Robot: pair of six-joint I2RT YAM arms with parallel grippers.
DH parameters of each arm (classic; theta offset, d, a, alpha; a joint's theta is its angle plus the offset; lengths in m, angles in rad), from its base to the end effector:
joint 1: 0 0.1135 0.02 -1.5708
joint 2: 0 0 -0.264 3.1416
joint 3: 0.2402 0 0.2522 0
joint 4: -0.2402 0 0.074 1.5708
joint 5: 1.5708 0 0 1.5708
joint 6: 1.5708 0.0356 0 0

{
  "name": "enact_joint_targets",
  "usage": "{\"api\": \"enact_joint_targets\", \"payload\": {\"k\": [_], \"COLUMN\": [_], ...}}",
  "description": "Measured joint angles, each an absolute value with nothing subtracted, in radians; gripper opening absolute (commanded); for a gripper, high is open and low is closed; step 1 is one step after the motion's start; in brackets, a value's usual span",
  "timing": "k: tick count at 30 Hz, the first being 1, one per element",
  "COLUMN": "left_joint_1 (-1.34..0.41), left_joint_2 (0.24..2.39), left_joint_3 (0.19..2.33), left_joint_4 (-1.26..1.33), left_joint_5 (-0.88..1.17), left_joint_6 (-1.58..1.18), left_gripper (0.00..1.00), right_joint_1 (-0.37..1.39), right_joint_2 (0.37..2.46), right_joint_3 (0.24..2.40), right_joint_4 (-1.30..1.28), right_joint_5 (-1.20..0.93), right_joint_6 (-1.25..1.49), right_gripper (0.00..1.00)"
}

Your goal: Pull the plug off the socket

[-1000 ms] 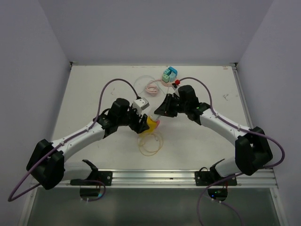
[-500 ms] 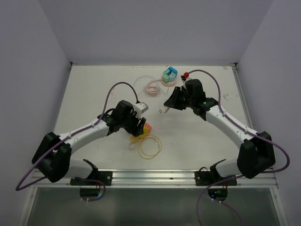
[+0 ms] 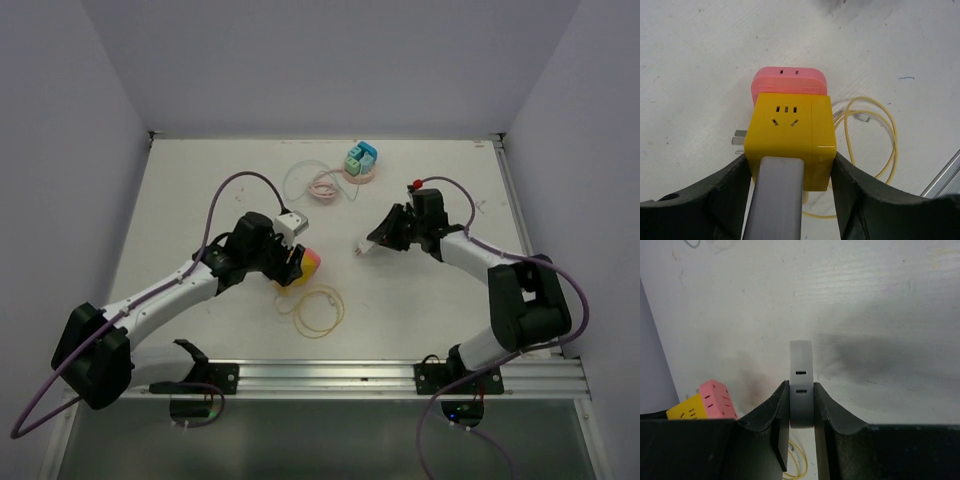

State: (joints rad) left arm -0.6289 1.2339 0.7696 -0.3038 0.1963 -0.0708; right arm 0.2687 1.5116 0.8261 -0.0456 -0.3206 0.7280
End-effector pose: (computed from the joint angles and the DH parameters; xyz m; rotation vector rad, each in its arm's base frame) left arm 0.2037 -0.1568 0.2309 0.7547 2.2710 -0.5690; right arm 0.2980 0.0937 0.1964 0.3796 2.3887 0.8573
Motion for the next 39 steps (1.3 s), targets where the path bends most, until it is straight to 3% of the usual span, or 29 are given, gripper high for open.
{"api": "enact_joint_targets", "payload": {"k": [5,9,10,12,13,17,20,27,39], "left_joint_1": [-0.629,-0.629,-0.629,-0.629,-0.628,-0.629,-0.629,-0.629,-0.629], "left_joint_2": [1.174,1.136,1.130,1.126,1.126,1.126,1.125,1.099,1.060], "left_joint_3": [0.741,0.724,0.722,0.722,0.722,0.722,0.722,0.720,0.689], "left_joint_4": [-0.284,-0.267,-0.263,-0.255,-0.250,-0.248,-0.248,-0.242,-0.199], "left_joint_5": [0.197,0.197,0.197,0.197,0.197,0.197,0.199,0.208,0.233], "left_joint_6": [-0.071,-0.072,-0.072,-0.076,-0.078,-0.079,-0.078,-0.078,-0.075], "left_gripper": [0.00,0.00,0.00,0.00,0.00,0.00,0.00,0.00,0.00], "right_joint_1": [0.260,0.233,0.226,0.214,0.210,0.204,0.204,0.221,0.517], "right_joint_2": [1.601,1.650,1.656,1.658,1.658,1.649,1.605,1.431,1.402], "right_joint_3": [0.797,0.794,0.793,0.790,0.789,0.789,0.789,0.792,0.889], "right_joint_4": [0.049,0.095,0.099,0.101,0.099,0.067,0.002,-0.062,-0.029], "right_joint_5": [-0.372,-0.395,-0.397,-0.403,-0.403,-0.378,-0.347,-0.351,-0.445], "right_joint_6": [0.757,0.764,0.765,0.763,0.759,0.732,0.707,0.688,0.722], "right_gripper": [0.07,0.23,0.33,0.44,0.54,0.72,0.77,0.79,0.83]}}
